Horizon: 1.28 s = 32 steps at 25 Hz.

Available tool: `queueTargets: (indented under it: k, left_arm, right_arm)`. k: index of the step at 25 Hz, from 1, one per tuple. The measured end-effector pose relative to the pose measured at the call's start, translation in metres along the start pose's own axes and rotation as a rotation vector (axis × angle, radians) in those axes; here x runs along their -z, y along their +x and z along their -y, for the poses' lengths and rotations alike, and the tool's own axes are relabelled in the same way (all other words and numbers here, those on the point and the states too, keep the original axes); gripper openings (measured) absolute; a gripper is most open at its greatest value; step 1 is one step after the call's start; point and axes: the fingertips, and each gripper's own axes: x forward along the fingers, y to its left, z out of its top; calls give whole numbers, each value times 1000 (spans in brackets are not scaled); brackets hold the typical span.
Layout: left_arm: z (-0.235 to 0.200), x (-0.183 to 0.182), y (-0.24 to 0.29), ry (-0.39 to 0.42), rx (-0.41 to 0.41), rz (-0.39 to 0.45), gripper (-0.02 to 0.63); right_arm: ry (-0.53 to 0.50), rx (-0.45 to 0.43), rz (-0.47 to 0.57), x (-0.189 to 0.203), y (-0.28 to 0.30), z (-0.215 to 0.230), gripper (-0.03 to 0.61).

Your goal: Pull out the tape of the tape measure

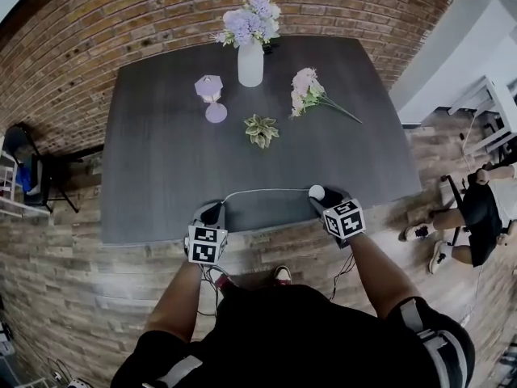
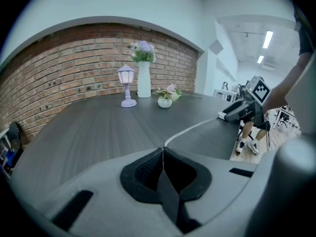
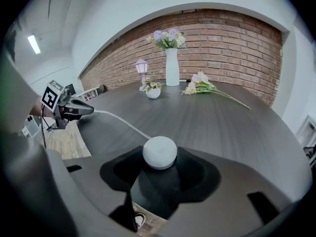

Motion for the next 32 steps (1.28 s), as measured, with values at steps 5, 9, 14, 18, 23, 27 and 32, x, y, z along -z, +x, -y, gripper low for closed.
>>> queueTargets:
  k: [5,9,14,18,23,27,32]
  left_arm:
    - [-2,8,3,22,-8,-53,11]
    - [-3,7,0,13,-16,-57,12]
    - [-10,0,-12,-20,-28,-35,18]
    - [-17,-10,-27,-25,-62,8,71]
    - [-29,-37,-55,-40,-120,119,71]
    - [-20,-80,-81,-35,-132,245,69]
    - [11,-135,-114,-17,-109,409,14]
  right_arm:
    - [-27,-2,-17,0,1,-1,212]
    - [-37,2,-36,2,1,0,213]
    - [-43,-2,-48,1,1,-1,215]
    - [-25,-15,-2,-10,-5,1,268]
    - [24,47,223,-58,-43,18,267]
    - [12,135,425,-99,-94,28,172]
    - [20,146,606,-134,-151,15,76]
